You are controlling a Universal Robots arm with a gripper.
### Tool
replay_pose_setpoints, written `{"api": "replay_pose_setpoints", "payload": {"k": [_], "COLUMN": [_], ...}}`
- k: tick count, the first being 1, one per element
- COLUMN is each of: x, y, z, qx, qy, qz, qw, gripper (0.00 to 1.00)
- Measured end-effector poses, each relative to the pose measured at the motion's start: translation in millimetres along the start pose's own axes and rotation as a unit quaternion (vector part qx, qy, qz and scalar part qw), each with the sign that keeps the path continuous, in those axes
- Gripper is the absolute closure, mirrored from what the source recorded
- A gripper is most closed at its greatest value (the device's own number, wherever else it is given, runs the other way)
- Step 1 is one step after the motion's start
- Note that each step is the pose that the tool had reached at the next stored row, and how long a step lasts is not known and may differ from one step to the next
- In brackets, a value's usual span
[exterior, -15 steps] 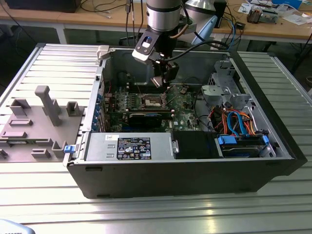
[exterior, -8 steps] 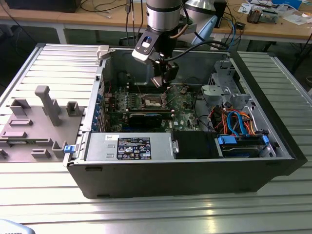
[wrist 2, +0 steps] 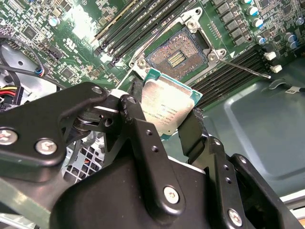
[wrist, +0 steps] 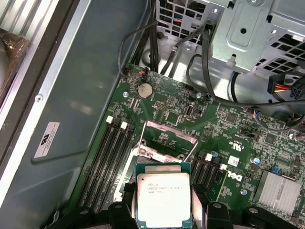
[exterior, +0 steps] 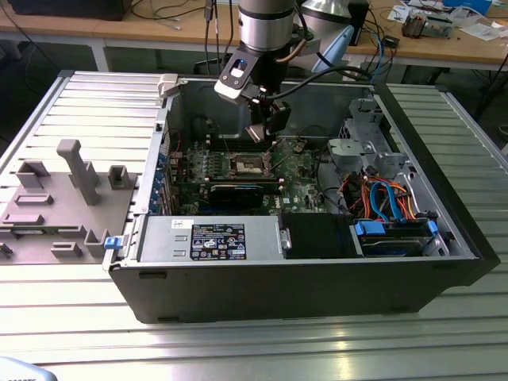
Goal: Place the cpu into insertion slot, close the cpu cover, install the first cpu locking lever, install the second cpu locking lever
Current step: 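Place the cpu into insertion slot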
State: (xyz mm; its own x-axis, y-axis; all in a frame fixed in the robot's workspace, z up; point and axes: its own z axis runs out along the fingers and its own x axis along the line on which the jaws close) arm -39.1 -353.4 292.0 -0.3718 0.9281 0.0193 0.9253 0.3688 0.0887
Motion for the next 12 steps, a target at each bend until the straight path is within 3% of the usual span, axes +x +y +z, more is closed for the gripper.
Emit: {"api": "replay_pose_setpoints", "payload": {"k": [12], "x": [-0.1], "y": [0.0], "z": [0.0], "qx": [-0.0002], "qy": [-0.0008], "qz": [0.009], "qw": [0.99996], "gripper": [0.45]}}
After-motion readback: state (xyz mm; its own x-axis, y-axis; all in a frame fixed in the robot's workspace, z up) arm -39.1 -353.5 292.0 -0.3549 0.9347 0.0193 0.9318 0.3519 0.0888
